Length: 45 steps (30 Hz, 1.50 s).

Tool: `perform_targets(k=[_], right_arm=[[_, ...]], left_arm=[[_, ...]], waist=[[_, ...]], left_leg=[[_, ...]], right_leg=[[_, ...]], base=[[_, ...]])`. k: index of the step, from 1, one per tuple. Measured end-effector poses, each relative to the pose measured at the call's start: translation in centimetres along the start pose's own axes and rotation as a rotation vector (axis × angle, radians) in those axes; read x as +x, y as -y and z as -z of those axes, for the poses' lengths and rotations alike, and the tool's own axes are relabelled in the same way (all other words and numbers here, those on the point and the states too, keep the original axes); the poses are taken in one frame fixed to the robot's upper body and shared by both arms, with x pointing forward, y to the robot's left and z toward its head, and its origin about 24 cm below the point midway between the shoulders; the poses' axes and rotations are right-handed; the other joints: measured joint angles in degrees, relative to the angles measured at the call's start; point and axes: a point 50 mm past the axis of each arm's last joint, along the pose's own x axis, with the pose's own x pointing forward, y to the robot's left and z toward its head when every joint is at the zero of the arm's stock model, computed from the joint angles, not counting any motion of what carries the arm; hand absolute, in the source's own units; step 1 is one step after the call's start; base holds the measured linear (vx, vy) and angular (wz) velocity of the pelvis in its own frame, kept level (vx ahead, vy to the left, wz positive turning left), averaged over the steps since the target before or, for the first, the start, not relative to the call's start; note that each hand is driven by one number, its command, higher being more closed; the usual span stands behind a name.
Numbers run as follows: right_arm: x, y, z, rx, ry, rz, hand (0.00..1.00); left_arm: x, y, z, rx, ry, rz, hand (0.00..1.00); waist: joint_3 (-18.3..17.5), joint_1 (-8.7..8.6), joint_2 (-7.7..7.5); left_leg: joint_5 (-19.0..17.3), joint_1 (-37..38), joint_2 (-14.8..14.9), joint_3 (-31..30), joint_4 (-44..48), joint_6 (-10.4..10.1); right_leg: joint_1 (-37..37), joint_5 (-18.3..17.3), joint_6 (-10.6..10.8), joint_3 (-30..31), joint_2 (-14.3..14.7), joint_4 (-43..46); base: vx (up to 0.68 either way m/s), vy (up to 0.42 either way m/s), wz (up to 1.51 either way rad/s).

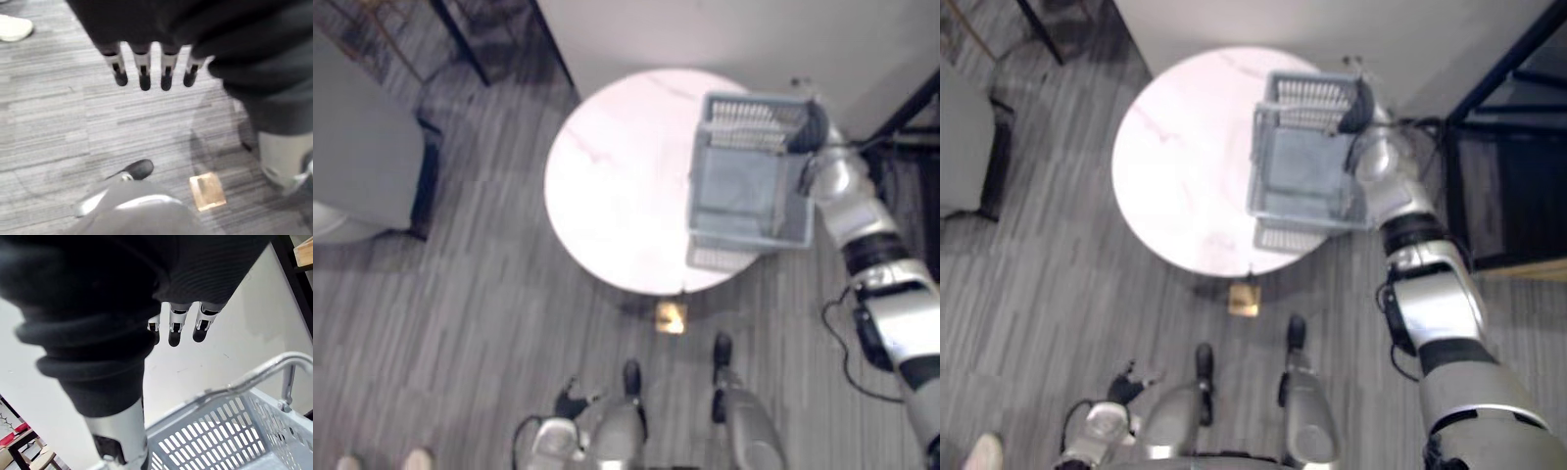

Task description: Pick vegetable in the basket

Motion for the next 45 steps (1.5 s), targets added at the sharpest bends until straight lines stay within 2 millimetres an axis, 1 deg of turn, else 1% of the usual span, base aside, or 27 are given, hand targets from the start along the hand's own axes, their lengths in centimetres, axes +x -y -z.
perform_targets(k=[2, 5, 7, 8, 13, 18, 21, 24, 25, 26, 27, 28, 29, 31, 32, 33, 34, 35, 36, 38, 39, 40, 41, 42, 43, 44, 45], right_arm=[[0.7, 0.9, -0.1, -0.039, -0.02, 0.016, 0.0], [1.4, 2.8, -0.2, -0.078, -0.032, 0.068, 0.0], [2.0, 5.3, -0.5, -0.089, -0.042, 0.14, 0.0], [2.1, 6.1, -0.5, -0.094, -0.047, 0.168, 1.0], [2.3, 7.4, -0.5, -0.141, -0.045, 0.242, 1.0], [2.2, 7.5, 0.2, -0.23, -0.067, 0.224, 1.0], [1.7, 7.0, 1.9, -0.248, -0.128, 0.184, 1.0], [0.7, 5.4, 4.5, -0.232, -0.203, 0.115, 1.0], [-0.2, 4.5, 6.0, -0.211, -0.243, 0.095, 1.0], [-0.6, 4.1, 6.8, -0.201, -0.264, 0.085, 1.0], [-1.6, 3.2, 8.3, -0.176, -0.305, 0.061, 1.0], [-2.5, 2.2, 9.4, -0.139, -0.333, 0.036, 1.0], [-2.9, 1.6, 9.8, -0.123, -0.342, 0.025, 1.0], [-5.3, -0.5, 11.9, -0.056, -0.39, -0.015, 1.0], [-6.7, -1.3, 13.0, -0.035, -0.416, -0.025, 1.0], [-8.9, -2.7, 14.5, -0.012, -0.458, -0.051, 1.0], [-10.0, -3.4, 15.2, 0.005, -0.482, -0.064, 1.0], [-12.5, -4.8, 16.5, 0.034, -0.534, -0.091, 1.0], [-13.7, -5.4, 17.0, 0.041, -0.557, -0.104, 1.0], [-18.6, -7.4, 18.8, 0.098, -0.665, -0.138, 1.0], [-19.7, -7.9, 19.1, 0.115, -0.693, -0.145, 1.0], [-21.7, -8.6, 19.7, 0.146, -0.748, -0.154, 1.0], [-23.6, -9.5, 19.7, 0.192, -0.791, -0.156, 1.0], [-24.6, -10.1, 19.6, 0.215, -0.811, -0.166, 1.0], [-26.7, -11.7, 19.3, 0.286, -0.865, -0.185, 1.0], [-28.9, -13.4, 18.7, 0.351, -0.924, -0.214, 1.0], [-29.9, -14.0, 18.5, 0.365, -0.944, -0.227, 1.0]], left_arm=[[0.3, 0.1, -1.2, -0.001, 0.038, -0.006, 0.0], [0.7, 0.2, -2.7, 0.017, 0.087, -0.015, 0.0], [1.0, 0.6, -4.5, 0.036, 0.143, -0.006, 0.0], [1.1, 0.7, -5.1, 0.035, 0.163, -0.003, 0.0], [1.5, 1.0, -7.2, 0.048, 0.219, -0.011, 0.0], [1.5, 1.7, -8.8, 0.063, 0.268, 0.004, 0.0], [1.3, 2.4, -9.1, 0.063, 0.277, 0.026, 0.0], [1.0, 3.1, -9.2, 0.079, 0.292, 0.056, 0.0], [0.9, 3.2, -9.5, 0.079, 0.305, 0.06, 0.0], [0.9, 3.3, -9.6, 0.081, 0.31, 0.062, 0.0], [0.8, 3.3, -9.6, 0.082, 0.316, 0.071, 0.0], [0.7, 3.5, -9.3, 0.094, 0.319, 0.087, 0.0], [0.6, 3.5, -9.1, 0.104, 0.316, 0.094, 0.0], [0.3, 4.0, -8.0, 0.169, 0.304, 0.134, 0.0], [0.1, 4.4, -7.7, 0.188, 0.302, 0.154, 0.0], [0.0, 4.7, -7.2, 0.201, 0.291, 0.179, 0.0], [-0.1, 4.9, -7.1, 0.205, 0.288, 0.192, 0.0], [-0.4, 5.3, -6.4, 0.205, 0.268, 0.211, 0.0], [-0.5, 5.4, -6.2, 0.204, 0.261, 0.218, 0.0], [-0.5, 5.5, -5.6, 0.19, 0.228, 0.227, 0.0], [-0.5, 5.4, -5.4, 0.187, 0.215, 0.224, 0.0], [-0.3, 5.1, -5.0, 0.179, 0.193, 0.214, 0.0], [-0.2, 4.7, -4.8, 0.156, 0.173, 0.197, 0.0], [0.0, 4.3, -4.5, 0.146, 0.153, 0.185, 0.0], [0.3, 3.4, -3.8, 0.127, 0.115, 0.154, 0.0], [0.5, 2.2, -2.8, 0.113, 0.066, 0.118, 0.0], [0.5, 1.7, -2.1, 0.105, 0.039, 0.103, 0.0]], waist=[[1.3, 0.06, 1.03], [2.09, 0.24, 1.45], [2.48, 0.49, 1.74], [2.8, 0.66, 1.77], [2.94, 1.22, 1.84], [2.95, 1.58, 1.82], [3.02, 1.15, 1.7], [3.17, 0.9, 1.44], [3.22, 0.8, 1.28], [3.24, 0.68, 1.16], [3.23, 0.47, 0.64], [3.1, 0.25, -0.04], [2.97, 0.09, -0.5], [2.66, -1.55, -2.4], [2.18, -1.88, -3.3], [1.5, -2.58, -4.58], [0.96, -3.2, -5.23], [-0.51, -4.31, -6.58], [-0.99, -4.69, -7.07], [-3.1, -5.84, -8.77], [-3.75, -6.35, -8.96], [-4.51, -6.66, -9.28], [-5.29, -7.11, -9.45], [-5.82, -7.45, -9.22], [-6.5, -7.62, -8.63], [-7.33, -7.55, -9.24], [-8.11, -7.29, -9.49]], left_leg=[[0.61, -2.03, -0.04, -1.34, -0.17, -0.11], [1.59, -4.36, -0.09, -2.61, -0.72, -0.32], [2.65, -7.22, -0.4, -4.01, -1.07, -0.3], [2.94, -8.22, -0.54, -4.41, -1.05, -0.34], [3.68, -10.87, -1.16, -4.67, -0.96, -0.02], [4.13, -10.79, -1.28, -5.22, -1.14, 0.02], [4.49, -8.6, -1.21, -6.38, -2.0, -0.17], [4.48, -4.74, -1.19, -6.78, -2.81, -0.16], [4.43, -3.06, -1.27, -6.67, -2.97, -0.1], [4.29, -2.13, -1.34, -6.49, -3.03, 0.06], [3.9, -0.15, -1.68, -5.77, -3.09, 0.44], [3.48, 1.69, -1.99, -4.47, -3.17, 0.73], [3.27, 2.43, -2.09, -3.67, -3.19, 0.85], [2.41, 5.6, -2.44, -1.25, -3.34, 1.0], [2.04, 6.57, -2.6, -0.22, -3.37, 0.94], [1.53, 7.76, -2.63, 0.97, -3.35, 1.12], [1.35, 8.42, -2.63, 1.48, -3.36, 1.18], [0.92, 9.21, -2.63, 2.78, -3.42, 1.22], [0.57, 9.7, -2.59, 3.46, -3.44, 1.12], [-1.41, 12.55, -2.07, 7.89, -2.74, 1.07], [-1.8, 13.1, -1.98, 8.92, -2.65, 1.22], [-2.23, 14.75, -1.61, 12.04, -2.59, 1.3], [-3.08, 15.55, -0.92, 15.81, -1.78, 1.24], [-3.6, 15.5, -0.07, 17.28, -1.18, 1.21], [-4.0, 16.63, 1.69, 21.12, -0.99, 0.83], [-4.81, 18.59, 2.31, 25.49, -0.65, -0.37], [-5.49, 19.23, 2.43, 27.85, -0.37, -1.29]], right_leg=[[-0.99, 0.61, -0.11, -1.02, -0.1, -0.87], [-2.51, 1.29, -0.17, -2.16, -0.21, -1.61], [-4.58, 2.04, -0.29, -3.34, -0.55, -2.08], [-5.07, 2.49, -0.19, -3.51, -0.65, -2.69], [-7.39, 3.28, 0.39, -3.49, -1.28, -2.89], [-7.17, 3.27, 0.46, -3.88, -1.38, -2.72], [-4.65, 3.25, 0.49, -4.86, -1.24, -2.78], [-0.91, 2.9, 0.91, -4.79, -1.36, -2.74], [0.7, 2.86, 0.97, -4.68, -1.35, -2.73], [1.52, 2.69, 1.18, -4.48, -1.37, -2.68], [2.95, 1.94, 1.87, -3.41, -1.66, -2.26], [3.65, 1.31, 1.94, -2.12, -1.85, -1.46], [3.81, 1.01, 2.09, -1.33, -1.9, -1.03], [5.24, 0.32, 2.49, 1.07, -1.93, -0.22], [5.59, 0.27, 2.54, 1.89, -1.81, -0.16], [6.28, 0.24, 2.58, 3.02, -1.61, -0.17], [6.51, 0.12, 2.71, 3.37, -1.56, -0.16], [6.71, 0.05, 2.79, 4.67, -1.54, -0.14], [7.01, 0.03, 2.82, 5.2, -1.46, -0.11], [7.29, -1.2, 2.98, 8.25, -0.56, 1.03], [7.23, -1.88, 2.43, 8.3, -0.52, 1.31], [6.81, -3.08, 1.77, 4.51, -1.36, 2.19], [5.59, -5.5, -0.75, -3.87, -2.9, 4.38], [5.15, -7.33, -1.64, -8.9, -3.9, 5.5], [4.22, -9.73, -5.42, -19.49, -6.18, 10.05], [4.36, -11.4, -7.7, -28.83, -9.39, 15.4], [4.33, -10.88, -6.89, -32.34, -10.71, 16.84]], base=[[-0.01, 0.004, 0.26], [-0.03, 0.002, 0.28], [-0.05, 0.022, 0.33], [-0.06, 0.048, 0.22], [-0.04, 0.046, 0.06], [-0.02, 0.025, 0.06], [0.03, 0.029, 0.16], [0.04, 0.04, 0.07], [0.0, 0.0, 0.0], [0.02, 0.035, -0.11], [0.01, 0.047, -0.29], [0.01, 0.054, -0.41], [0.0, 0.061, -0.56], [0.0, 0.041, -0.57], [0.02, 0.036, -0.56], [0.02, 0.035, -0.46], [0.04, 0.035, -0.5], [0.03, 0.029, -0.4], [0.06, 0.051, -0.67], [0.06, 0.038, -0.86], [0.05, 0.027, -1.04], [0.05, 0.042, -1.24], [0.04, 0.041, -1.35], [0.05, 0.034, -1.43], [0.13, 0.034, -1.6], [0.15, 0.026, -1.74], [0.19, -0.003, -2.03]])
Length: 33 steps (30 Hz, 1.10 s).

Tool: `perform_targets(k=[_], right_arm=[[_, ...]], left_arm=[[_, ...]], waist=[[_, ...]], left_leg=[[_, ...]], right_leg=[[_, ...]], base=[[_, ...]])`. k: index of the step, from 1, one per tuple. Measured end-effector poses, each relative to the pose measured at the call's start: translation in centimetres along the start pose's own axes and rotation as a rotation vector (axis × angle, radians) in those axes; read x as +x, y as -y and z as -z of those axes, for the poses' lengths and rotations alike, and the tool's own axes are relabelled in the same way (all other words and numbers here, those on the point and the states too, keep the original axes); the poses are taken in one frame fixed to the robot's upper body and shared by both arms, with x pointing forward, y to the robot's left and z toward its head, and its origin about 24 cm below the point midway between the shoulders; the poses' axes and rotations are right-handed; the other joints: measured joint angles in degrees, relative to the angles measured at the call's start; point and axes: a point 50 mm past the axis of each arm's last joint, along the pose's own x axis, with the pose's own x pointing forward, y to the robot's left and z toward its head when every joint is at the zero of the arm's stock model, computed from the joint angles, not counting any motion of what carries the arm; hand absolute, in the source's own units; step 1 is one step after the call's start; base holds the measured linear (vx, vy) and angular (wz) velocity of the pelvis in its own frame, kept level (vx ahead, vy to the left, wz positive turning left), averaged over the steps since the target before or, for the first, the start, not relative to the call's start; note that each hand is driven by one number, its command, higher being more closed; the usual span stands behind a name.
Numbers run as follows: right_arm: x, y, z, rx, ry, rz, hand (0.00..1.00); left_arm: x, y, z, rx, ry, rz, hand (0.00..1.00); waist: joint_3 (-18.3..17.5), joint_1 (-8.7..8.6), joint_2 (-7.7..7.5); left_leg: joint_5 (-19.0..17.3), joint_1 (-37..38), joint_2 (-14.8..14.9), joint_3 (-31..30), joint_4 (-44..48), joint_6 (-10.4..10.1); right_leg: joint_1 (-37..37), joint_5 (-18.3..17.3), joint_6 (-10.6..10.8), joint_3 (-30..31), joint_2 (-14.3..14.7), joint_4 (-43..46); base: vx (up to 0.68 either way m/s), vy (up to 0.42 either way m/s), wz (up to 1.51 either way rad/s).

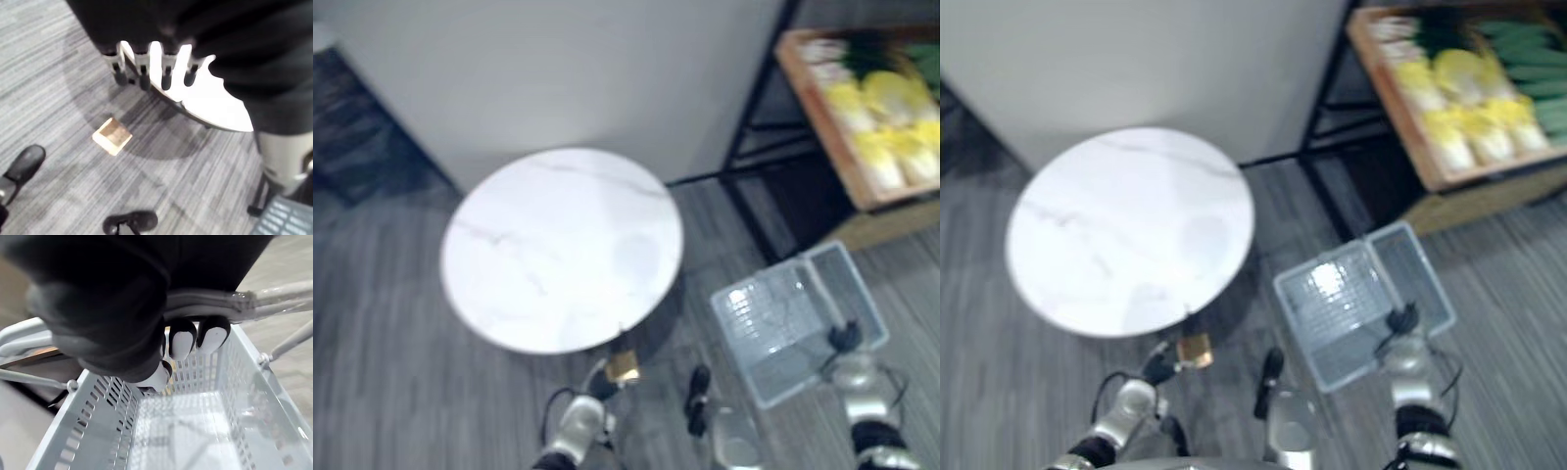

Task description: Pick vegetable in the basket

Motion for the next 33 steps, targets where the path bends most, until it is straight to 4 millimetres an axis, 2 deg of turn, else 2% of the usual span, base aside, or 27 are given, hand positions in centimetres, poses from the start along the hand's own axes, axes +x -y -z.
perform_targets(k=[1, 3, 4, 5, 6, 7, 8, 9, 10, 11, 13, 14, 15, 17, 18, 20, 22, 24, 25, 26, 27, 28, 29, 30, 31, 32, 33], right_arm=[[-0.3, -0.5, 0.4, 0.035, -0.008, -0.001, 1.0], [-1.1, -0.9, 1.9, 0.053, -0.048, -0.018, 1.0], [-1.7, -1.3, 2.8, 0.072, -0.075, -0.032, 1.0], [-2.4, -1.9, 3.8, 0.08, -0.106, -0.053, 1.0], [-2.7, -2.2, 4.5, 0.082, -0.129, -0.062, 1.0], [-3.5, -2.6, 5.8, 0.078, -0.176, -0.078, 1.0], [-4.1, -2.9, 7.1, 0.08, -0.228, -0.087, 1.0], [-4.4, -3.2, 7.6, 0.082, -0.25, -0.096, 1.0], [-4.7, -3.3, 8.3, 0.088, -0.292, -0.101, 1.0], [-5.6, -3.2, 10.2, 0.085, -0.378, -0.106, 1.0], [-6.5, -3.1, 11.8, 0.072, -0.444, -0.112, 1.0], [-8.0, -2.5, 13.9, 0.052, -0.528, -0.104, 1.0], [-8.1, -2.4, 14.1, 0.051, -0.538, -0.102, 1.0], [-8.5, -2.3, 14.7, 0.055, -0.567, -0.101, 1.0], [-8.6, -2.3, 14.7, 0.056, -0.57, -0.102, 1.0], [-9.0, -2.2, 15.2, 0.063, -0.589, -0.095, 1.0], [-9.4, -1.8, 15.8, 0.06, -0.609, -0.082, 1.0], [-9.5, -1.7, 15.9, 0.069, -0.61, -0.078, 1.0], [-9.5, -1.7, 15.9, 0.078, -0.613, -0.073, 1.0], [-9.8, -1.7, 16.3, 0.081, -0.628, -0.069, 1.0], [-9.6, -1.8, 16.1, 0.084, -0.629, -0.073, 1.0], [-9.1, -2.3, 15.6, 0.095, -0.618, -0.085, 1.0], [-9.4, -2.9, 15.6, 0.101, -0.628, -0.102, 1.0], [-9.5, -2.9, 15.8, 0.105, -0.641, -0.094, 1.0], [-9.7, -2.7, 16.0, 0.112, -0.65, -0.093, 1.0], [-9.6, -2.8, 16.0, 0.114, -0.649, -0.096, 1.0], [-9.5, -2.9, 15.8, 0.118, -0.641, -0.101, 1.0]], left_arm=[[-0.1, -0.7, 1.0, -0.017, -0.04, -0.025, 0.0], [-0.2, -1.1, 2.0, -0.03, -0.081, -0.043, 0.0], [-0.2, -1.4, 2.4, -0.056, -0.103, -0.06, 0.0], [-0.4, -1.5, 3.4, -0.061, -0.146, -0.063, 0.0], [-0.6, -1.5, 3.8, -0.054, -0.165, -0.063, 0.0], [-1.0, -1.4, 4.9, -0.052, -0.199, -0.06, 0.0], [-1.6, -1.0, 6.0, -0.057, -0.238, -0.054, 0.0], [-1.9, -0.8, 6.5, -0.064, -0.256, -0.052, 0.0], [-2.2, -0.6, 7.2, -0.091, -0.282, -0.054, 0.0], [-2.4, -1.2, 7.7, -0.119, -0.298, -0.089, 0.0], [-2.8, -1.2, 8.4, -0.14, -0.32, -0.11, 0.0], [-3.2, -1.3, 8.7, -0.157, -0.315, -0.142, 0.0], [-3.2, -1.3, 8.6, -0.161, -0.311, -0.147, 0.0], [-3.1, -1.2, 8.2, -0.189, -0.292, -0.165, 0.0], [-3.1, -1.1, 8.0, -0.193, -0.285, -0.17, 0.0], [-3.1, -0.8, 7.8, -0.226, -0.283, -0.174, 0.0], [-3.1, -0.5, 7.7, -0.232, -0.281, -0.167, 0.0], [-3.0, -0.7, 7.6, -0.23, -0.274, -0.171, 0.0], [-3.0, -1.0, 7.6, -0.226, -0.269, -0.176, 0.0], [-3.1, -1.1, 7.8, -0.225, -0.273, -0.18, 0.0], [-3.1, -1.3, 7.8, -0.223, -0.273, -0.183, 0.0], [-3.1, -1.2, 8.0, -0.212, -0.279, -0.175, 0.0], [-3.1, -1.2, 8.1, -0.176, -0.281, -0.159, 0.0], [-3.1, -1.2, 8.1, -0.165, -0.28, -0.152, 0.0], [-3.1, -1.0, 8.0, -0.146, -0.275, -0.14, 0.0], [-3.1, -0.9, 8.0, -0.148, -0.276, -0.139, 0.0], [-3.1, -0.9, 8.0, -0.151, -0.276, -0.139, 0.0]], waist=[[-0.13, -0.2, 0.61], [-0.85, -1.7, 1.78], [-1.33, -1.68, 2.33], [-1.58, -1.74, 2.06], [-1.91, -1.73, 1.86], [-2.54, -1.6, 2.08], [-3.1, -1.4, 2.95], [-3.22, -1.33, 3.14], [-3.29, -0.98, 3.31], [-3.21, 0.32, 3.28], [-3.17, 0.9, 3.4], [-2.76, 1.51, 2.64], [-2.75, 1.56, 2.86], [-2.72, 2.37, 2.93], [-2.77, 2.74, 3.04], [-2.72, 2.98, 4.43], [-2.91, 3.37, 5.08], [-3.37, 4.33, 4.33], [-3.83, 4.48, 3.25], [-4.33, 4.22, 1.78], [-4.22, 4.36, 1.21], [-4.03, 4.14, 1.04], [-3.96, 3.78, 1.03], [-3.92, 3.54, 1.0], [-3.81, 3.2, 1.3], [-3.58, 2.72, 2.06], [-3.62, 2.43, 2.22]], left_leg=[[-0.8, 1.8, 0.72, 4.8, 1.01, -1.17], [-0.69, 3.45, 2.16, 10.09, 1.56, -1.31], [-0.22, 5.2, 2.95, 13.61, 2.58, -1.97], [0.39, 6.28, 4.51, 16.47, 7.96, -2.93], [0.79, 6.02, 5.86, 17.15, 12.3, -3.28], [2.54, 4.75, 9.93, 17.1, 23.32, -1.91], [6.61, 1.8, 14.56, 13.63, 35.21, 4.62], [4.83, -0.48, 15.42, 9.76, 40.93, 6.65], [0.49, -5.2, 13.61, 1.47, 47.1, 5.35], [-4.73, -10.14, 9.15, -8.02, 51.01, 2.73], [-7.05, -12.04, 7.12, -11.14, 50.98, 3.68], [-8.9, -15.43, 4.58, -13.94, 45.82, 3.77], [-9.0, -16.34, 3.86, -14.59, 44.4, 3.97], [-7.54, -21.33, -1.47, -21.37, 27.41, 3.29], [-6.27, -22.51, -2.34, -22.29, 23.0, 3.32], [0.67, -25.15, -3.69, -22.7, 11.35, 3.16], [4.2, -25.9, -3.77, -21.37, 9.55, 4.95], [6.47, -24.34, -4.97, -21.1, 9.55, 7.49], [7.24, -22.94, -6.79, -19.83, 9.13, 9.71], [6.35, -21.1, -8.62, -18.88, 7.58, 10.4], [5.45, -19.81, -9.45, -18.37, 6.83, 10.41], [3.89, -17.67, -9.84, -18.08, 6.34, 10.75], [2.15, -14.26, -9.89, -18.2, 6.49, 11.64], [1.14, -12.36, -9.96, -18.23, 6.58, 11.84], [-0.33, -8.15, -9.86, -18.49, 6.23, 11.78], [-0.81, -4.91, -9.54, -18.67, 4.88, 11.66], [-0.83, -3.25, -9.02, -19.51, 3.66, 11.6]], right_leg=[[-0.34, -0.41, -0.09, -2.12, 0.37, 1.03], [-1.57, -1.09, 0.11, 1.48, 3.97, 1.8], [-2.23, -2.25, 0.19, 4.47, 5.93, 1.84], [-2.4, -3.58, 0.42, 8.31, 8.23, 1.98], [-2.41, -3.93, 0.27, 9.78, 9.07, 1.92], [-1.57, -4.64, -0.24, 12.87, 11.37, 0.64], [0.25, -4.6, -0.25, 15.88, 14.25, -2.24], [0.8, -4.31, -0.2, 18.35, 15.65, -3.24], [1.31, -4.08, -0.56, 22.06, 17.4, -3.84], [3.33, -3.81, -1.95, 27.33, 19.89, -4.82], [6.13, -3.62, -1.63, 30.89, 21.5, -5.55], [9.6, -3.63, -1.38, 35.75, 22.82, -7.05], [10.12, -3.65, -1.41, 36.64, 22.97, -7.36], [11.1, -3.74, -1.57, 41.86, 23.15, -9.59], [11.63, -3.61, -1.36, 42.88, 23.17, -10.29], [14.34, -3.26, -0.87, 43.81, 23.7, -13.38], [16.49, -4.54, -0.49, 45.67, 24.61, -13.56], [16.41, -8.72, 0.9, 47.25, 23.71, -9.83], [15.06, -13.13, 3.6, 47.56, 22.03, -5.0], [13.4, -17.37, 8.84, 47.26, 20.03, 1.73], [11.46, -17.88, 11.79, 46.6, 19.25, 7.35], [6.66, -15.53, 17.09, 43.83, 18.11, 19.76], [3.71, -12.2, 18.39, 40.19, 16.28, 30.01], [3.2, -12.45, 17.59, 38.42, 15.11, 33.42], [2.36, -13.84, 15.11, 34.97, 12.14, 38.16], [1.3, -15.4, 12.28, 32.85, 9.97, 37.86], [0.17, -16.44, 10.72, 31.62, 9.07, 34.76]], base=[[0.14, -0.036, -1.67], [0.13, -0.058, -1.36], [0.15, -0.097, -1.5], [0.19, -0.155, -1.65], [0.17, -0.148, -1.83], [0.28, -0.183, -1.92], [0.26, -0.11, -1.97], [0.26, -0.094, -1.82], [0.22, -0.014, -2.12], [0.27, 0.0, -2.29], [0.22, 0.025, -1.75], [0.17, 0.044, -1.21], [0.25, 0.083, -1.62], [0.22, 0.116, -1.38], [0.24, 0.144, -1.32], [0.26, 0.155, -0.94], [0.28, 0.179, -0.7], [0.34, 0.203, -0.55], [0.38, 0.203, -0.19], [0.48, 0.234, -0.21], [0.48, 0.221, -0.23], [0.5, 0.211, -0.18], [0.41, 0.156, -0.05], [0.43, 0.109, 0.12], [0.41, 0.062, 0.12], [0.4, 0.043, 0.18], [0.41, -0.02, 0.19]])
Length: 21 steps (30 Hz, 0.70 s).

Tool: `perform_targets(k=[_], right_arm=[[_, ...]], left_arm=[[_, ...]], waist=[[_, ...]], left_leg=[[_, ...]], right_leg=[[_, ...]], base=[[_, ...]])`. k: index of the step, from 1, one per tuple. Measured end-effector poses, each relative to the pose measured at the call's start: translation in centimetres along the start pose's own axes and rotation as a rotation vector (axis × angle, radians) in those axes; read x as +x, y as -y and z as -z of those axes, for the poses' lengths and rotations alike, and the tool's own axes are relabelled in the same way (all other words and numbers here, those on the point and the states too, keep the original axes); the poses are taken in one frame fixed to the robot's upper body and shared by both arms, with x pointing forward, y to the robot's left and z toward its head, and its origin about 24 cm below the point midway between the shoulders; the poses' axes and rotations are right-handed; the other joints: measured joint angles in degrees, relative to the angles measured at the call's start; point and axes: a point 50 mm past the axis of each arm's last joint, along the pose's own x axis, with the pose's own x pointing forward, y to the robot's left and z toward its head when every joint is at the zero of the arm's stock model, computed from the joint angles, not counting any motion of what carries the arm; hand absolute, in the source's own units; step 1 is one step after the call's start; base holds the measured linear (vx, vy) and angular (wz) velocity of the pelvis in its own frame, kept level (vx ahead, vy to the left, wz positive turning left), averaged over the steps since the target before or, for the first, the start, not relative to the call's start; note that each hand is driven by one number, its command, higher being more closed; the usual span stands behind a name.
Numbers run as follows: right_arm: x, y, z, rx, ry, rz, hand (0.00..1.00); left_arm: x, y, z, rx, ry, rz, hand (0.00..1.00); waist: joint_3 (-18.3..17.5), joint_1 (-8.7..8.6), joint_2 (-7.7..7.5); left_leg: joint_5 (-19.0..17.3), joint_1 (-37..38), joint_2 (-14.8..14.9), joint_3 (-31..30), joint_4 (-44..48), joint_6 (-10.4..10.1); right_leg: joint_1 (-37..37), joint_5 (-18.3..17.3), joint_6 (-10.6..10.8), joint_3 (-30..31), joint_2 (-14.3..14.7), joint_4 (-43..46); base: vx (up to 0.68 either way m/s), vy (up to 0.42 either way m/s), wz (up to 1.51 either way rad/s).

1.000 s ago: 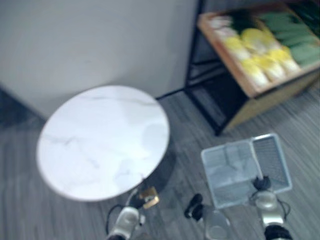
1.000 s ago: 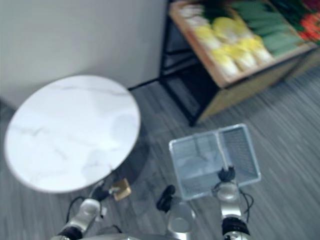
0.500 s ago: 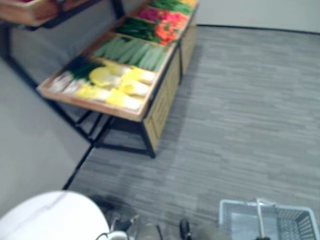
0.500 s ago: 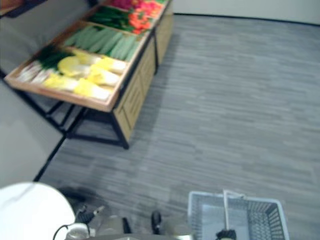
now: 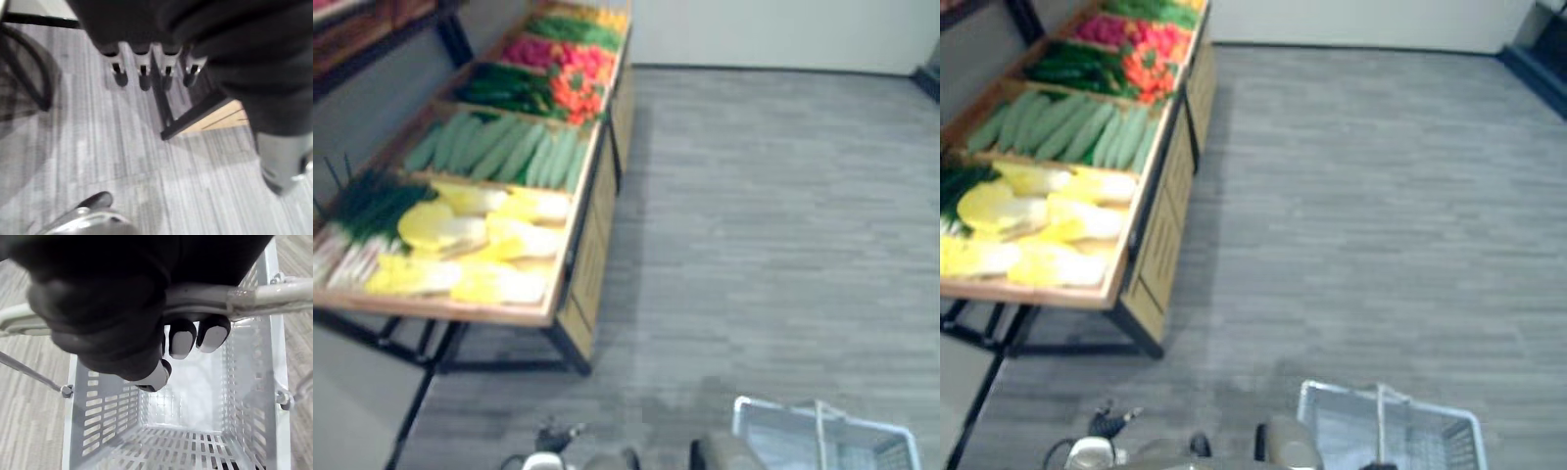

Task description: Pick vegetable in the basket

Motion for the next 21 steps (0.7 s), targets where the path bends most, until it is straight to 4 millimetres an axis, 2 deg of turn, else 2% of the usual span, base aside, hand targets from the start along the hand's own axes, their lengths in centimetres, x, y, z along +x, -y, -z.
perform_targets(k=[2, 3, 4, 5, 6, 7, 8, 9, 10, 11, 12, 13, 14, 15, 16, 17, 18, 19, 20, 21], right_arm=[[0.0, -0.3, -0.3, 0.008, 0.011, -0.008, 1.0], [0.0, -0.5, -0.6, 0.017, 0.021, -0.012, 1.0], [0.0, -0.6, -0.9, 0.023, 0.027, -0.013, 1.0], [0.1, -0.7, -1.1, 0.026, 0.033, -0.014, 1.0], [0.0, -0.7, -1.1, 0.029, 0.032, -0.015, 1.0], [-0.1, -0.8, -0.6, 0.035, 0.017, -0.017, 1.0], [0.0, -0.8, -0.5, 0.037, 0.011, -0.016, 1.0], [0.1, -0.8, -0.7, 0.04, 0.012, -0.016, 1.0], [0.2, -0.6, -0.9, 0.046, 0.013, -0.006, 1.0], [0.3, -0.1, -0.9, 0.054, 0.007, 0.007, 1.0], [0.4, 0.1, -1.0, 0.052, 0.008, 0.009, 1.0], [0.5, 0.6, -0.7, 0.043, -0.012, 0.019, 1.0], [0.5, 0.7, -0.2, 0.028, -0.04, 0.028, 1.0], [0.5, 0.7, -0.1, 0.022, -0.044, 0.027, 1.0], [0.4, 0.5, 0.1, -0.004, -0.053, 0.019, 1.0], [0.5, 0.4, 0.0, -0.012, -0.05, 0.015, 1.0], [0.5, 0.1, -0.5, -0.024, -0.034, 0.007, 1.0], [0.6, -0.1, -1.4, -0.024, -0.013, 0.0, 1.0], [0.7, -0.2, -1.6, -0.027, -0.006, -0.003, 1.0], [0.7, -0.3, -1.7, -0.044, -0.003, -0.008, 1.0]], left_arm=[[0.3, 0.0, -1.1, -0.008, 0.028, -0.001, 0.0], [0.4, 0.0, -1.7, -0.014, 0.042, -0.002, 0.0], [0.4, 0.0, -1.9, -0.018, 0.046, -0.004, 0.0], [0.4, 0.2, -1.9, -0.023, 0.047, 0.0, 0.0], [0.4, 0.2, -1.7, -0.023, 0.04, 0.0, 0.0], [0.4, -0.2, -1.2, -0.029, 0.022, -0.011, 0.0], [0.1, 0.3, -0.1, -0.061, -0.023, -0.005, 0.0], [0.0, 0.6, 0.3, -0.073, -0.037, 0.001, 0.0], [-0.2, 1.0, 0.4, -0.096, -0.04, 0.005, 0.0], [-0.3, 1.4, 0.3, -0.114, -0.033, 0.012, 0.0], [-0.4, 1.5, 0.2, -0.124, -0.03, 0.014, 0.0], [-0.4, 1.5, -0.1, -0.167, -0.024, 0.002, 0.0], [-0.4, 1.2, -0.1, -0.207, -0.029, -0.012, 0.0], [-0.3, 1.2, -0.2, -0.211, -0.027, -0.015, 0.0], [-0.3, 1.0, -0.5, -0.214, -0.009, -0.02, 0.0], [-0.3, 1.0, -0.7, -0.216, 0.0, -0.022, 0.0], [-0.2, 0.9, -0.9, -0.212, 0.012, -0.022, 0.0], [-0.3, 1.0, -1.2, -0.194, 0.028, -0.016, 0.0], [-0.3, 1.0, -1.3, -0.189, 0.031, -0.015, 0.0], [-0.2, 0.8, -1.3, -0.194, 0.033, -0.021, 0.0]], waist=[[-0.07, -0.16, 0.41], [-0.07, -0.16, 0.51], [-0.11, -0.3, 0.63], [-0.11, -0.96, 0.64], [-0.26, -1.21, 0.36], [-0.53, -1.05, -0.82], [-0.21, -0.98, 0.11], [-0.49, -1.07, 1.4], [-0.8, -1.16, 2.39], [-0.41, -1.13, 3.28], [-0.15, -1.14, 4.11], [0.45, -1.11, 4.67], [0.78, -0.45, 4.58], [0.81, -0.23, 4.49], [0.84, 0.76, 4.08], [0.83, 0.99, 3.92], [0.79, 1.13, 3.81], [0.77, 1.45, 3.84], [0.77, 1.86, 3.82], [0.23, 2.73, 3.03]], left_leg=[[0.04, 1.12, 1.56, -0.54, -0.94, -0.1], [0.06, 1.39, 2.84, -0.69, -1.21, -0.2], [-0.28, 1.58, 3.86, -1.1, -1.24, -1.15], [-1.38, 2.07, 4.98, -2.16, -1.32, -2.96], [-2.13, 2.62, 5.13, -2.14, -1.44, -4.21], [-3.92, 4.6, 4.86, -2.24, -2.01, -7.02], [-5.3, 7.49, 6.12, -2.22, -1.96, -9.08], [-5.33, 7.72, 7.26, -2.16, -0.87, -9.13], [-5.26, 5.87, 8.63, -2.14, 4.9, -9.22], [-4.83, 0.92, 10.63, -2.89, 15.12, -9.9], [-3.7, -2.02, 11.85, -3.75, 21.56, -11.05], [-3.83, -7.24, 14.72, -3.3, 34.92, -12.03], [-4.69, -11.51, 16.43, 0.62, 43.16, -11.11], [-4.92, -12.07, 16.51, 1.78, 43.41, -10.75], [-5.76, -14.2, 15.69, 6.24, 40.4, -9.96], [-5.91, -15.06, 14.92, 8.8, 37.08, -9.96], [-5.22, -16.36, 13.08, 15.6, 29.12, -8.82], [-2.93, -16.77, 11.51, 23.59, 21.58, -4.66], [-2.68, -16.77, 10.56, 26.23, 19.23, -2.19], [-3.39, -16.76, 7.89, 28.36, 17.75, 1.54]], right_leg=[[-2.27, -0.41, -0.84, -0.29, 0.15, -9.48], [-3.45, 0.86, -0.8, 0.97, 0.75, -18.95], [-4.07, 3.56, -1.28, 2.5, 1.19, -26.13], [-4.28, 8.65, -1.39, 4.53, 1.23, -34.67], [-4.04, 10.92, -1.38, 5.51, 1.13, -38.15], [-3.9, 15.88, -0.41, 6.38, -0.28, -40.4], [-4.32, 19.02, -1.28, 5.71, 0.41, -34.65], [-4.64, 16.64, -1.92, 5.22, 1.32, -32.3], [-4.72, 13.56, -2.78, 4.76, 1.94, -30.37], [-3.21, 12.12, -3.02, 3.53, 2.36, -30.59], [-1.66, 11.18, -3.44, 2.76, 2.61, -31.29], [2.48, 10.63, -3.56, 1.0, 2.74, -33.36], [8.54, 10.32, -4.02, -1.44, 2.55, -37.36], [9.77, 10.31, -4.04, -1.76, 2.46, -38.33], [13.13, 10.43, -3.83, -3.57, 1.9, -41.78], [14.4, 10.54, -3.7, -4.78, 1.55, -43.16], [16.19, 10.47, -3.8, -7.85, 1.09, -44.91], [17.33, 9.57, -3.1, -11.1, 0.81, -45.22], [17.78, 8.61, -2.59, -12.66, 0.69, -44.79], [18.19, 5.19, -1.1, -16.47, -0.5, -41.87]], base=[[0.39, -0.098, 0.29], [0.43, -0.191, 0.32], [0.53, -0.279, 0.38], [0.46, -0.263, 0.37], [0.51, -0.307, 0.36], [0.56, -0.342, 0.19], [0.56, -0.35, 0.09], [0.5, -0.341, 0.0], [0.42, -0.323, 0.11], [0.49, -0.37, 0.26], [0.41, -0.285, 0.53], [0.48, -0.279, 0.72], [0.31, -0.167, 0.63], [0.41, -0.208, 0.61], [0.24, -0.101, 0.45], [0.35, -0.124, 0.78], [0.29, -0.039, 0.99], [0.3, -0.016, 1.06], [0.32, 0.034, 1.21], [0.38, 0.062, 1.31]])
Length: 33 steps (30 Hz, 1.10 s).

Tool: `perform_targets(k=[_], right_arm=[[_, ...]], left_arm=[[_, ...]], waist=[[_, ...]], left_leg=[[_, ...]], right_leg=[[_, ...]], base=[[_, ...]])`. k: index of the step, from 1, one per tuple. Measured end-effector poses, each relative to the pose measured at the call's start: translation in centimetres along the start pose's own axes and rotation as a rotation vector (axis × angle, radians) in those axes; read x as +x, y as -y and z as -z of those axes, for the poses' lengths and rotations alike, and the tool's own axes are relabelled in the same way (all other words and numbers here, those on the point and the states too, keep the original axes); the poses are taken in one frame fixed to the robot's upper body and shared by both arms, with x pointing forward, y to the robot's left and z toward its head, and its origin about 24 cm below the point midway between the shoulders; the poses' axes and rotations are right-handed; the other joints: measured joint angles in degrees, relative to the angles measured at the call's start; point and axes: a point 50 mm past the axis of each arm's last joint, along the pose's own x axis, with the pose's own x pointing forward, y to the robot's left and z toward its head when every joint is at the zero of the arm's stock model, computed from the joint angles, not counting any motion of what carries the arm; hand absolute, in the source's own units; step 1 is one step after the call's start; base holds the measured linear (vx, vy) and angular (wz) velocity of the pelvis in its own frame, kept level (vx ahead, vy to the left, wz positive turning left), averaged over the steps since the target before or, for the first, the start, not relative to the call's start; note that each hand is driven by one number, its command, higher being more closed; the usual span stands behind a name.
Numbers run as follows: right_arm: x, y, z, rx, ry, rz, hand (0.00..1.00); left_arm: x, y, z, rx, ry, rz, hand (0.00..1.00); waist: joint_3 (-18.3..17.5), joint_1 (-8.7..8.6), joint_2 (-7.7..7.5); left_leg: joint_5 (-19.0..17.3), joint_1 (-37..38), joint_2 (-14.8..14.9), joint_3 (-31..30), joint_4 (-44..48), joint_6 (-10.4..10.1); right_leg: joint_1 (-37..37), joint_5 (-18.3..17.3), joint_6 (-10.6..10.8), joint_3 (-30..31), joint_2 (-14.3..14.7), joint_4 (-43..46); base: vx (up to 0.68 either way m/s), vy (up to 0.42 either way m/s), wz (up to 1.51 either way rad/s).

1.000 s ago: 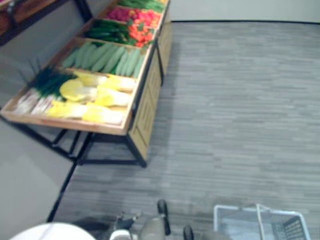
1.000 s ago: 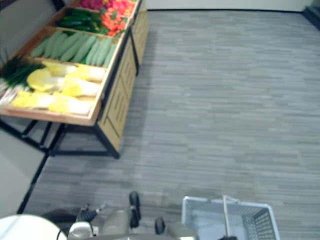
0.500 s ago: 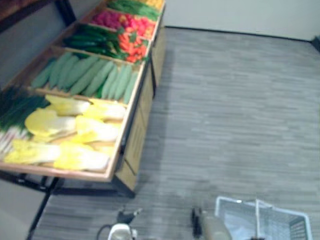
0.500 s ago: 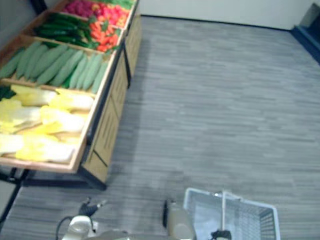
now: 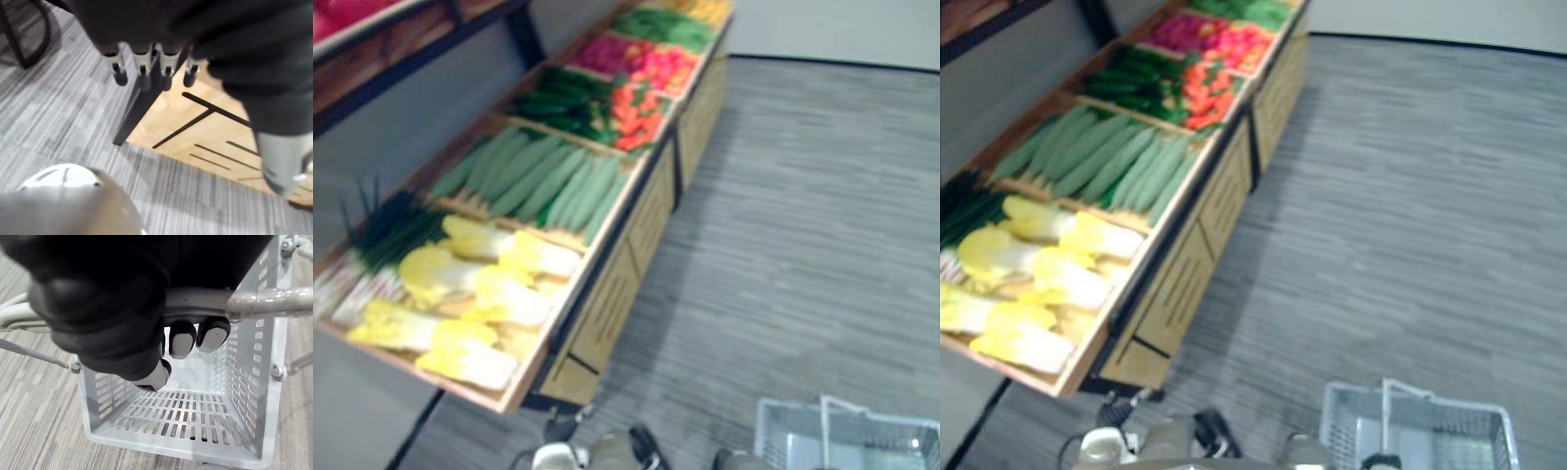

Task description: Pick vegetable in the basket

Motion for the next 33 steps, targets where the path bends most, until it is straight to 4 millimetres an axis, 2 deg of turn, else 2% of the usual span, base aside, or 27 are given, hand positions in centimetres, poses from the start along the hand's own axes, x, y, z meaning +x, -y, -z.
perform_targets(k=[1, 2, 3, 4, 5, 6, 7, 9, 11, 12, 13, 14, 15, 17, 19, 23, 25, 26, 27, 28, 29, 30, 32, 33], right_arm=[[0.0, 0.0, 0.4, -0.021, -0.007, -0.004, 1.0], [0.0, 0.0, 0.1, -0.04, 0.003, -0.003, 1.0], [0.0, 0.0, 0.0, -0.058, 0.01, -0.003, 1.0], [0.1, 0.0, -0.5, -0.085, 0.028, -0.007, 1.0], [0.0, -0.5, -1.0, -0.102, 0.045, -0.021, 1.0], [0.0, -0.7, -1.3, -0.116, 0.056, -0.027, 1.0], [0.0, -1.0, -1.7, -0.131, 0.078, -0.037, 1.0], [0.0, -1.4, -3.0, -0.147, 0.128, -0.048, 1.0], [-0.1, -1.8, -4.2, -0.164, 0.186, -0.062, 1.0], [-0.1, -1.8, -4.2, -0.165, 0.19, -0.064, 1.0], [-0.2, -1.9, -4.2, -0.164, 0.19, -0.069, 1.0], [-0.3, -2.5, -3.8, -0.163, 0.18, -0.09, 1.0], [-0.2, -2.3, -4.2, -0.164, 0.185, -0.087, 1.0], [0.1, -1.1, -5.2, -0.194, 0.214, -0.057, 1.0], [0.1, -1.1, -5.3, -0.192, 0.218, -0.058, 1.0], [0.0, -1.4, -4.9, -0.186, 0.203, -0.067, 1.0], [0.1, -1.0, -4.1, -0.173, 0.177, -0.057, 1.0], [0.2, -0.7, -4.0, -0.142, 0.165, -0.043, 1.0], [0.2, -0.6, -3.9, -0.136, 0.159, -0.039, 1.0], [0.2, -0.5, -3.6, -0.125, 0.146, -0.032, 1.0], [0.2, -0.3, -3.2, -0.119, 0.131, -0.025, 1.0], [0.2, -0.2, -3.0, -0.118, 0.127, -0.022, 1.0], [0.3, 0.5, -1.8, -0.097, 0.093, 0.001, 1.0], [0.2, 0.6, -1.6, -0.094, 0.087, 0.004, 1.0]], left_arm=[[-0.1, 0.0, 0.1, 0.0, -0.003, 0.001, 0.0], [0.1, -0.2, 0.3, 0.006, -0.014, -0.002, 0.0], [0.1, -0.4, 0.5, 0.027, -0.02, 0.0, 0.0], [0.2, -1.0, 0.9, 0.064, -0.029, -0.004, 0.0], [0.1, -1.3, 1.9, 0.084, -0.073, -0.007, 0.0], [0.0, -1.3, 2.3, 0.088, -0.089, -0.006, 0.0], [-0.3, -1.3, 3.1, 0.095, -0.109, -0.002, 0.0], [-0.4, -1.3, 3.2, 0.098, -0.112, 0.0, 0.0], [-0.2, -1.2, 2.8, 0.101, -0.1, 0.0, 0.0], [-0.1, -1.3, 2.5, 0.101, -0.092, -0.001, 0.0], [0.1, -1.6, 2.0, 0.104, -0.076, -0.008, 0.0], [0.6, -2.7, 1.4, 0.112, -0.056, -0.033, 0.0], [0.6, -2.2, 1.1, 0.101, -0.056, -0.024, 0.0], [0.3, -1.4, 1.5, 0.076, -0.07, 0.006, 0.0], [0.2, -2.1, 2.0, 0.039, -0.091, -0.025, 0.0], [0.6, -4.1, 1.6, -0.149, -0.101, -0.135, 0.0], [1.0, -5.2, 0.4, -0.26, -0.073, -0.206, 0.0], [1.3, -6.2, -1.2, -0.324, -0.027, -0.257, 0.0], [1.4, -6.8, -2.0, -0.356, 0.004, -0.283, 0.0], [1.5, -8.2, -3.9, -0.392, 0.076, -0.34, 0.0], [1.4, -9.6, -5.8, -0.421, 0.16, -0.395, 0.0], [1.2, -10.3, -7.0, -0.434, 0.207, -0.423, 0.0], [-0.1, -12.7, -11.8, -0.472, 0.428, -0.511, 0.0], [-0.5, -13.3, -12.9, -0.479, 0.48, -0.529, 0.0]], waist=[[-0.84, 0.27, -0.64], [-0.69, 0.23, -1.22], [-0.79, -0.02, -1.9], [-0.51, -0.09, -3.04], [-0.44, -0.14, -3.09], [-0.4, -0.22, -3.0], [0.0, -0.22, -2.27], [-0.01, -0.19, -2.24], [-0.04, -0.38, -2.35], [-0.07, -0.73, -2.49], [-0.39, -1.0, -3.95], [-0.19, -0.92, -6.44], [0.32, -0.7, -5.28], [0.14, 0.76, -1.78], [-0.04, 0.8, -0.87], [-0.44, 0.68, 0.05], [-0.52, 0.63, 0.26], [-0.47, 0.64, 0.56], [-0.43, 0.64, 0.67], [-0.51, 0.57, 0.84], [-0.7, 0.56, 1.21], [-0.66, 0.43, 1.57], [-0.85, -0.3, 2.3], [-0.91, -0.58, 2.39]], left_leg=[[-0.14, 0.36, -2.6, -1.33, -1.35, 0.29], [-1.78, 2.18, -6.08, -5.81, -4.67, 2.29], [-1.49, 2.99, -7.41, -8.22, -6.14, 2.65], [-1.6, 4.75, -8.79, -12.06, -7.0, 2.78], [-1.82, 6.59, -8.81, -16.73, -7.43, 2.6], [-1.61, 7.76, -8.71, -18.68, -8.01, 2.3], [-1.17, 9.67, -8.22, -22.49, -9.28, 1.61], [-0.55, 11.34, -7.11, -28.34, -10.43, 0.58], [0.95, 11.87, -6.38, -36.49, -11.9, -1.89], [1.15, 11.84, -6.4, -38.46, -12.1, -2.42], [1.23, 11.68, -7.14, -41.78, -12.04, -4.74], [0.01, 11.31, -8.69, -44.8, -11.94, -7.51], [-0.95, 11.71, -7.71, -46.75, -11.8, -9.15], [-0.56, 11.19, -3.09, -47.84, -12.21, -9.96], [1.35, 11.8, -0.81, -48.72, -13.78, -11.76], [4.51, 11.76, 0.68, -48.53, -15.08, -12.88], [5.8, 11.42, 0.6, -43.42, -15.01, -12.46], [6.79, 10.95, 0.41, -38.22, -15.03, -12.13], [7.24, 10.73, 0.27, -36.12, -15.09, -11.83], [8.04, 10.18, -0.1, -33.92, -15.17, -11.41], [9.0, 10.14, -0.35, -33.11, -16.06, -11.47], [9.24, 10.18, -0.31, -33.21, -16.47, -11.43], [10.42, 11.15, -0.28, -33.32, -18.95, -11.67], [10.59, 11.38, -0.25, -33.35, -19.43, -11.68]], right_leg=[[-0.11, -3.03, 1.96, -2.73, -1.51, 5.72], [-2.71, -4.76, 3.5, -5.15, -5.44, 19.12], [-4.99, -3.74, 3.44, -4.88, -7.8, 27.12], [-9.7, 0.59, 3.03, -1.79, -11.04, 40.55], [-12.02, -0.6, 2.12, 0.91, -10.82, 44.98], [-12.83, -1.1, 1.62, 1.96, -10.3, 45.02], [-14.48, -1.69, 0.6, 3.54, -9.0, 42.82], [-17.3, -2.11, -0.13, 8.07, -6.57, 35.65], [-19.59, -1.08, 1.54, 20.66, -2.5, 22.05], [-19.43, -0.45, 2.08, 24.29, -2.08, 18.69], [-18.77, 1.89, 3.56, 31.01, -2.21, 13.15], [-18.18, 6.54, 6.28, 35.05, -3.41, 11.02], [-18.16, 4.63, 5.25, 33.41, -2.84, 13.72], [-17.7, 2.36, 2.76, 29.54, 0.5, 14.8], [-16.81, 1.21, 1.58, 27.11, 2.19, 15.05], [-16.49, 0.72, -0.02, 25.79, 3.39, 14.26], [-16.41, 0.94, -0.04, 25.72, 2.65, 13.1], [-16.35, 1.5, -0.02, 25.77, 2.1, 12.02], [-16.37, 1.93, 0.04, 25.83, 1.93, 11.35], [-16.36, 3.07, 0.12, 25.79, 1.76, 9.86], [-15.82, 4.42, 0.23, 25.74, 1.56, 8.01], [-15.22, 5.37, 0.17, 25.42, 1.55, 6.83], [-13.07, 7.59, 0.41, 24.09, 1.48, 3.56], [-12.5, 7.96, 0.36, 23.61, 1.46, 2.89]], base=[[0.49, 0.099, 1.88], [0.43, 0.078, 1.78], [0.44, 0.049, 1.97], [0.48, -0.051, 1.94], [0.5, -0.095, 1.82], [0.51, -0.179, 1.79], [0.48, -0.232, 1.71], [0.42, -0.283, 1.75], [0.38, -0.458, 1.99], [0.36, -0.535, 2.25], [0.27, -0.527, 2.31], [0.24, -0.545, 2.19], [0.17, -0.522, 1.61], [0.08, -0.407, 0.76], [0.02, -0.294, 0.4], [0.03, -0.18, 0.13], [0.01, 0.003, 0.07], [0.0, 0.04, 0.08], [0.01, 0.045, 0.04], [0.0, 0.032, -0.08], [0.02, 0.03, -0.04], [0.04, 0.037, 0.1], [0.03, 0.048, 0.26], [0.01, 0.026, 0.27]])
